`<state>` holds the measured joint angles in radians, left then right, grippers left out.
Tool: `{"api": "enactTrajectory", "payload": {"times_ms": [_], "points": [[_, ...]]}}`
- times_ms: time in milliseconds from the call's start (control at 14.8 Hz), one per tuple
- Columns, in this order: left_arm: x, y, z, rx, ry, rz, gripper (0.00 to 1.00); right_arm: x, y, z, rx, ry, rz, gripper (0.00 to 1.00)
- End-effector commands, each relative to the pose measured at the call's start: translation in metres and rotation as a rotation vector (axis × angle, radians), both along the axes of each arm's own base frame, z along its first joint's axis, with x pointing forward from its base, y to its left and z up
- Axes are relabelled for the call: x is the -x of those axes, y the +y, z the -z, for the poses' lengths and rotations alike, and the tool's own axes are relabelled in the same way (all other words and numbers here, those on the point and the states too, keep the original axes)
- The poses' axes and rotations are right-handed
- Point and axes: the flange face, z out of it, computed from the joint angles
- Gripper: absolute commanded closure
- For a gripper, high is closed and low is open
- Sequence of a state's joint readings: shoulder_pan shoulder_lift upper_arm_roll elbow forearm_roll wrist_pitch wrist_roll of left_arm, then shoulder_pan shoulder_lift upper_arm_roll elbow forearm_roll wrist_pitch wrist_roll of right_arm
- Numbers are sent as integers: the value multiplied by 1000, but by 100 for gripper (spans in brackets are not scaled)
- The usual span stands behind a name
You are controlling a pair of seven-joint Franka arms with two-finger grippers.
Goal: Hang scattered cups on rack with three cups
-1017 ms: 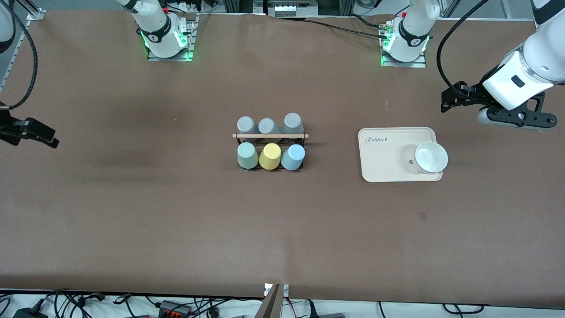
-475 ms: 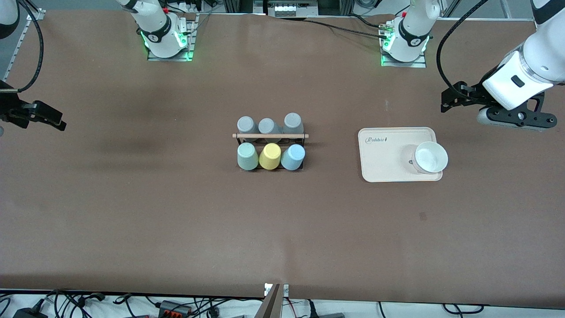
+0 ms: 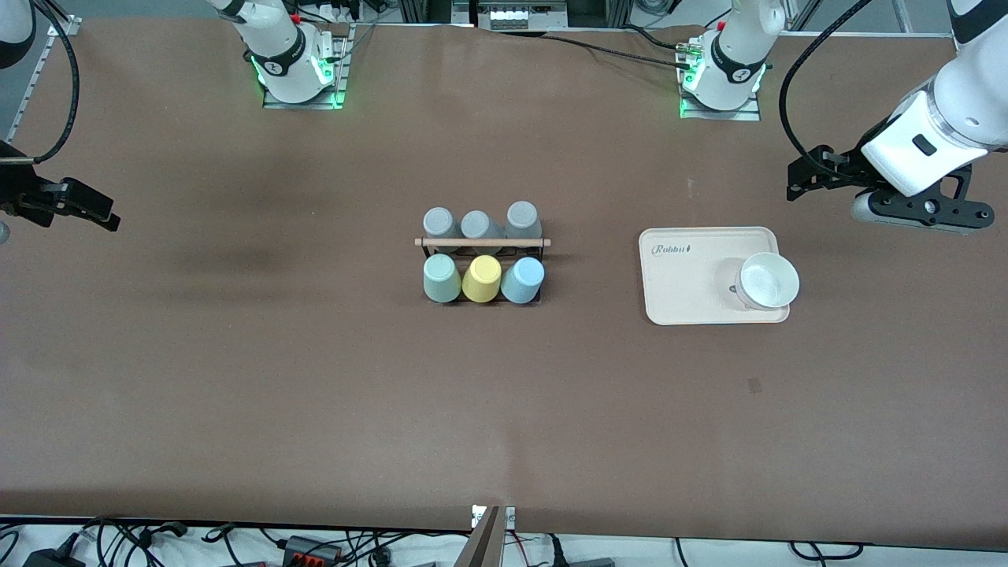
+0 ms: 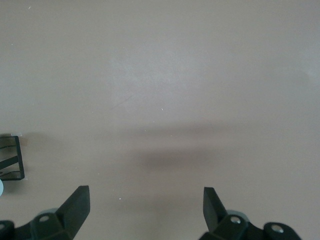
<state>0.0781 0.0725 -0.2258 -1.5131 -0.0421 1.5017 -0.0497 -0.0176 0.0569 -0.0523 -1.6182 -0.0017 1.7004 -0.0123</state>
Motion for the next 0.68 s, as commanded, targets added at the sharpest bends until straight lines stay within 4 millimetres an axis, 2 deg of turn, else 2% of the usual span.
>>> {"api": "enactTrajectory", "payload": {"times_ms": [0,136,610], "points": [[-2,3,-5,-13,-12,23,0,5,8,-5,-11,-6,-29,0],[-2,1,-5,-12,-12,26,0,4,20,-4,1,-10,-53,0],[-2,-1,-5,-12,-12,29,0,3,18,-4,5,-20,-52,0]]}}
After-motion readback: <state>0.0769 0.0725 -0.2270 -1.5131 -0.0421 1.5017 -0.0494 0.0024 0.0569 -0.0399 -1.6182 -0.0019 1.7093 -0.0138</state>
